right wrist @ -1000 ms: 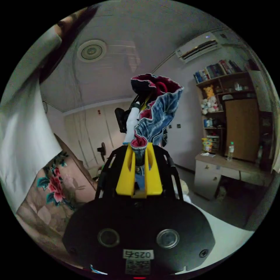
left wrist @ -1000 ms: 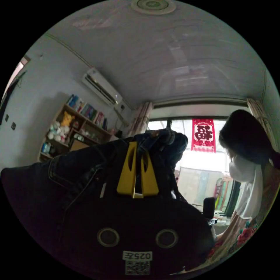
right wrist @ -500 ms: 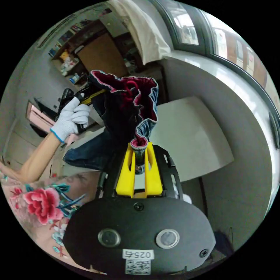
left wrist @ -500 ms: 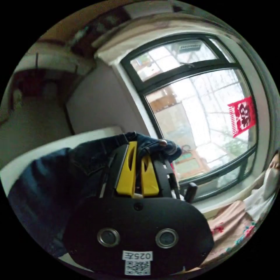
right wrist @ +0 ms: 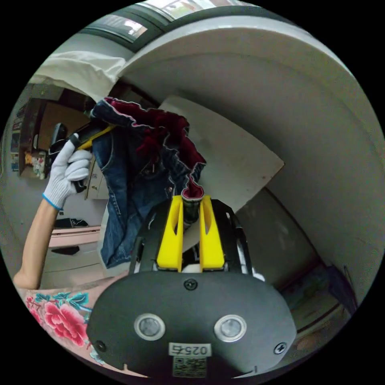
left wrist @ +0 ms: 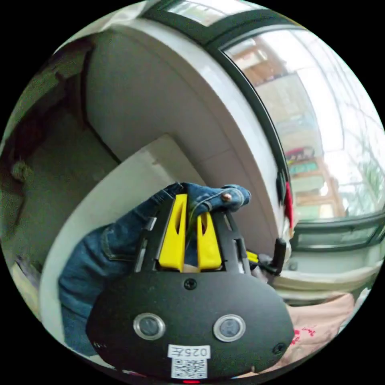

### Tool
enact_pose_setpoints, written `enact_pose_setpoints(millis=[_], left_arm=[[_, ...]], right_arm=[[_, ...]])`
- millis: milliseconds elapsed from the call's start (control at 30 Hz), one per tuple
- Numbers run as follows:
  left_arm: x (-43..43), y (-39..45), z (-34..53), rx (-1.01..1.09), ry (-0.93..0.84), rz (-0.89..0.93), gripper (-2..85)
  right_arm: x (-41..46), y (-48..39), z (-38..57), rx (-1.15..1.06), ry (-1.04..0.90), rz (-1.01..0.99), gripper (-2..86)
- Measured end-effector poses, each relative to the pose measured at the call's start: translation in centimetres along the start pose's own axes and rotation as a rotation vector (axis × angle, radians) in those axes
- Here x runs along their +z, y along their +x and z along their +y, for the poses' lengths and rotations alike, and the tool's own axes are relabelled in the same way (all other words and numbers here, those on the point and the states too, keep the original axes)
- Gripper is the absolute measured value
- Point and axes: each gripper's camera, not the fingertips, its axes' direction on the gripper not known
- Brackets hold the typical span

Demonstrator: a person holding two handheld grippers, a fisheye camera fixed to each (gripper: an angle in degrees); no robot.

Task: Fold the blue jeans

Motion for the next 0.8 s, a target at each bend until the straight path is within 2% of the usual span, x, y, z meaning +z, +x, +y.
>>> enact_pose_setpoints(millis=[133,267,467,567,667,700,800], left_arm=[[-3.0,2.2,-0.4,0.156,-0.061,-0.250,5.5],[-7.9,0.8,2.3,0.120,0.033,-0.352,5.6],[-15.9,-4.2,15.9,-0.053,0.189,-0.276,5.6],[-18.3,-8.4,26.4,-0.263,0.266,-0.195,5.6],[-20.0,-13.4,38.2,-0.540,0.421,0.022,6.0],[-20.4,-14.9,42.7,-0.642,0.489,0.097,6.1],[-21.4,-16.8,51.6,-0.818,0.627,0.159,7.1]], right_arm=[[-0.6,0.7,-2.9,0.024,-0.060,0.005,7.1],[-1.8,-0.1,-4.4,0.015,-0.076,0.049,7.6],[-7.7,-2.4,-3.9,0.029,0.030,0.148,6.1],[-12.3,-5.0,-2.7,-0.046,0.168,0.173,5.9],[-13.3,-8.4,-3.3,-0.149,0.132,-0.006,9.2],[-12.4,-9.4,-3.9,-0.158,0.082,-0.120,10.5],[-7.4,-11.6,-5.5,-0.127,-0.092,-0.367,13.2]])
